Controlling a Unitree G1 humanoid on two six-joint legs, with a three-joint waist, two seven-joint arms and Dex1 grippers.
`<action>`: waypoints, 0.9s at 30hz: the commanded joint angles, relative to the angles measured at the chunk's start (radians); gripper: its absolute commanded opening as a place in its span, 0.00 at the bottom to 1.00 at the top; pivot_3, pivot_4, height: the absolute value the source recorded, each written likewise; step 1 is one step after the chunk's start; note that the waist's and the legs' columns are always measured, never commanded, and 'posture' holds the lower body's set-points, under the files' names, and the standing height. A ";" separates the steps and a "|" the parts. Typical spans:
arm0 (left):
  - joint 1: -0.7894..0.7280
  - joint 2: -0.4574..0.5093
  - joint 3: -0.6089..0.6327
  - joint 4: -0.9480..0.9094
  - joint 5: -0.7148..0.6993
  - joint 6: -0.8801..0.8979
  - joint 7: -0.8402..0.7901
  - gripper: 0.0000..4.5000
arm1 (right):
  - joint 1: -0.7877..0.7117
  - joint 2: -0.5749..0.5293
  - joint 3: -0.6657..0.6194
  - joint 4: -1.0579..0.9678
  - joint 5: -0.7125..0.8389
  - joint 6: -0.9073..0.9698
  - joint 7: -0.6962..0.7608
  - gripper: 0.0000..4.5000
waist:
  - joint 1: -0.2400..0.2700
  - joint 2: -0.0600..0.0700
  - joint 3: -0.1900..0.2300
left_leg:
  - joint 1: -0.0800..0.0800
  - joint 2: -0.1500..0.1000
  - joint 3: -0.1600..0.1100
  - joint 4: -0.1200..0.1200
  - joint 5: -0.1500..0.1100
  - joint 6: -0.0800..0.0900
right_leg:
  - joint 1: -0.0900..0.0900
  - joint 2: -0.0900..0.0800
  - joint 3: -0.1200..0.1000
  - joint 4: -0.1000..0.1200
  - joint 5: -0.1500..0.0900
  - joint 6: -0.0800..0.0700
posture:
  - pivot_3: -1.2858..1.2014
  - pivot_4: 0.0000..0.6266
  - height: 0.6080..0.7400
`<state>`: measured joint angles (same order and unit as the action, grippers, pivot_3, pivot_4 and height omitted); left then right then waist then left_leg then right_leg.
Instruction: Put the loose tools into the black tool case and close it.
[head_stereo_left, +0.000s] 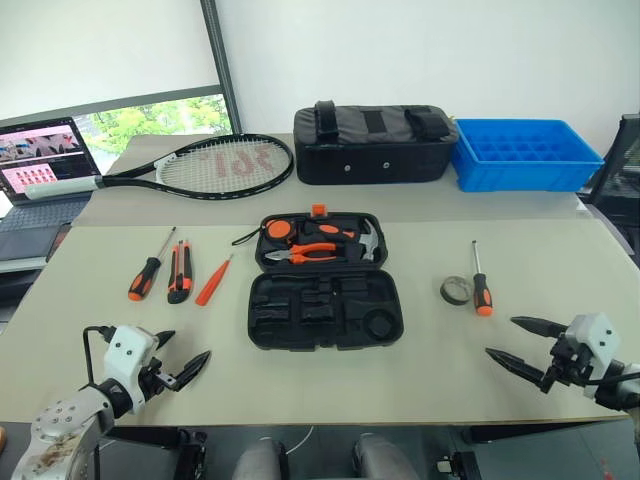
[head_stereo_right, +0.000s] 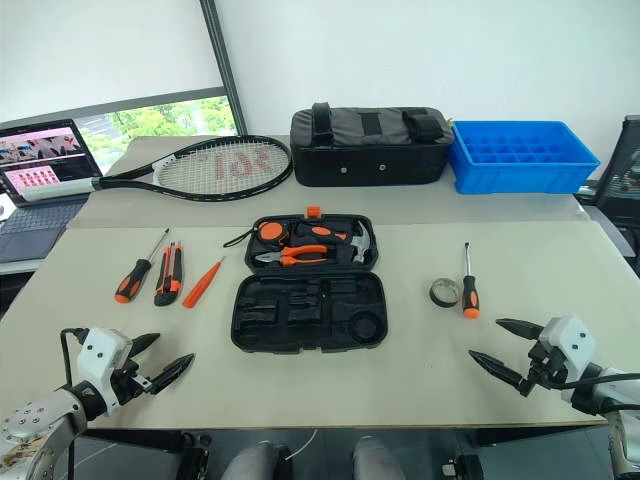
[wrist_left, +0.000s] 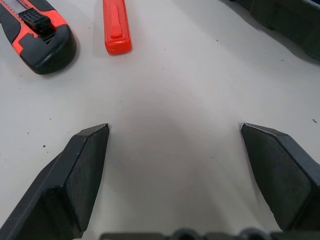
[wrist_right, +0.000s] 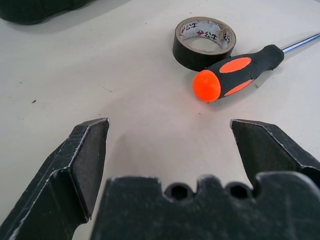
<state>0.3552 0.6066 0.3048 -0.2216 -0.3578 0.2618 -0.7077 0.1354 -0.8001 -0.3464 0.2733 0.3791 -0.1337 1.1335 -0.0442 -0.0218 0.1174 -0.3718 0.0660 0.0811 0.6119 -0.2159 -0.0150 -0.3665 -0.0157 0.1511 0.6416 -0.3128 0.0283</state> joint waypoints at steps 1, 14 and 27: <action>0.008 0.002 0.006 -0.017 0.002 -0.010 -0.003 1.00 | -0.002 -0.023 -0.035 0.010 0.014 -0.013 0.012 1.00 | 0.000 0.000 0.000 | 0.000 0.000 0.000 0.000 0.000 0.000 | 0.000 0.000 0.000 0.000 0.000 0.000 | 0.52 0.24 0.76; -0.088 -0.052 0.150 -0.005 -0.138 -0.015 0.025 1.00 | -0.044 -0.029 -0.023 -0.062 0.069 0.008 0.101 1.00 | 0.000 0.000 0.000 | 0.000 0.000 0.000 0.000 0.000 0.000 | 0.000 0.000 0.000 0.000 0.000 0.000 | 0.52 0.24 0.76; -0.436 0.075 0.191 0.263 -0.080 0.175 0.249 1.00 | -0.228 0.032 0.054 -0.427 0.278 0.295 0.042 1.00 | 0.001 -0.001 0.000 | -0.001 0.001 -0.004 0.000 0.000 0.000 | 0.000 0.002 -0.003 0.001 0.001 0.000 | 0.52 0.24 0.76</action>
<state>-0.0495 0.6501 0.4991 0.0085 -0.4610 0.4189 -0.4666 -0.0631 -0.7782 -0.2877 -0.0943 0.6084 0.1281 1.1966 -0.0434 -0.0227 0.1176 -0.3727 0.0667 0.0764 0.6120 -0.2158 -0.0151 -0.3663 -0.0137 0.1477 0.6428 -0.3121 0.0278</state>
